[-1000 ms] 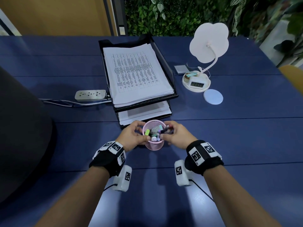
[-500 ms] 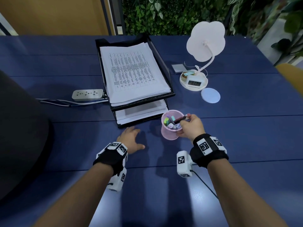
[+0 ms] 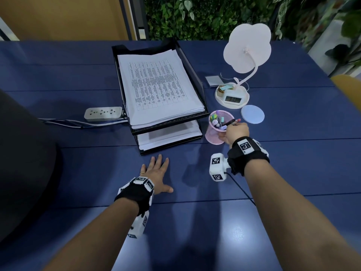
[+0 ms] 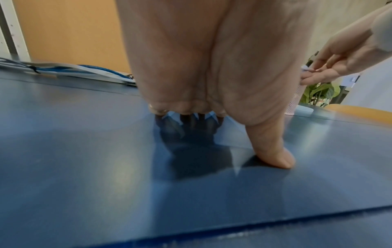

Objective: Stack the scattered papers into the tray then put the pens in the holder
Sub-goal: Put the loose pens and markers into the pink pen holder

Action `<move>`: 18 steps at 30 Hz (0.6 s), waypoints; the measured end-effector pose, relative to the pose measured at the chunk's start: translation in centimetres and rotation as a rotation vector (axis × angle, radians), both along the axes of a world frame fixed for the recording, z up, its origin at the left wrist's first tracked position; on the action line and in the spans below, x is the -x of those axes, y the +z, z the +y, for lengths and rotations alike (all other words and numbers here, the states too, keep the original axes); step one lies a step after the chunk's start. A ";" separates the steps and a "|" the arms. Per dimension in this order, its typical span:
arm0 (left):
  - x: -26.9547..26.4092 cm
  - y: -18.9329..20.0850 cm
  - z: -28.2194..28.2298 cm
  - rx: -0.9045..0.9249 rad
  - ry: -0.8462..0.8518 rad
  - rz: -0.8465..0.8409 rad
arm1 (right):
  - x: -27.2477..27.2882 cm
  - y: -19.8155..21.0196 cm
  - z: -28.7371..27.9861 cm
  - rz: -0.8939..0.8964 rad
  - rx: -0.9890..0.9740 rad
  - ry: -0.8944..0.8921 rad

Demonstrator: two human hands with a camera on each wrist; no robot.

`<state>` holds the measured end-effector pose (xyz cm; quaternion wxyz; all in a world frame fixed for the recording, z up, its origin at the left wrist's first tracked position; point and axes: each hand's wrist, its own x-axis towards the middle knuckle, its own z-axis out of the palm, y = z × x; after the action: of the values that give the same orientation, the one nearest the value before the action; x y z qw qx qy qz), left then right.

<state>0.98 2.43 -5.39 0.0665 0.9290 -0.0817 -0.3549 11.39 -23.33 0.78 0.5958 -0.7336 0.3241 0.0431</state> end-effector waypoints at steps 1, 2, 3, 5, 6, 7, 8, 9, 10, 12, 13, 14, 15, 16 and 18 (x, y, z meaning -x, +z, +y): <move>0.0 0.1 0.0 -0.005 0.000 0.007 | -0.3 0.1 0.1 -0.003 -0.010 0.003; -0.1 0.1 -0.1 -0.012 -0.002 0.014 | -0.7 0.3 0.3 0.006 -0.015 0.004; -0.1 0.1 0.0 -0.016 -0.005 0.018 | -1.4 0.3 0.3 0.014 -0.056 0.002; -0.2 0.1 0.0 -0.022 -0.011 0.024 | -2.8 -0.3 0.4 -0.003 -0.172 -0.026; -0.2 0.1 0.0 -0.024 -0.012 0.026 | -3.3 -0.7 0.3 0.011 -0.107 -0.048; -0.2 0.0 0.0 -0.022 -0.011 0.029 | -3.5 -0.8 0.1 0.031 -0.108 -0.083; -0.2 0.0 0.0 -0.023 -0.010 0.030 | -3.5 -0.5 0.2 0.047 -0.135 -0.097; -0.2 0.0 0.0 -0.024 -0.010 0.032 | -3.2 0.5 0.7 0.071 -0.236 -0.137; -0.2 -0.1 0.0 -0.024 -0.013 0.036 | -2.9 0.7 0.8 0.040 -0.256 -0.151; -0.2 -0.1 0.1 -0.025 -0.010 0.033 | -2.8 0.4 0.9 0.003 -0.239 -0.165; -0.2 -0.1 0.1 -0.027 -0.009 0.035 | -3.0 0.1 0.9 0.003 -0.247 -0.159; -0.2 -0.1 0.1 -0.026 -0.008 0.033 | -3.4 -0.6 0.7 -0.002 -0.293 -0.151; -0.3 -0.1 0.1 -0.023 -0.005 0.031 | -3.5 -1.1 0.5 0.001 -0.255 -0.139; -0.3 0.0 0.1 -0.027 -0.007 0.030 | -3.6 -1.4 0.3 0.019 -0.203 -0.136; -0.4 0.2 0.0 -0.061 -0.016 0.043 | -2.7 -1.7 0.2 0.040 -0.128 -0.090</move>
<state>1.38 2.45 -5.18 0.0373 0.9220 -0.0768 -0.3777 14.12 -23.15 -0.90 0.6363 -0.6776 0.3650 0.0516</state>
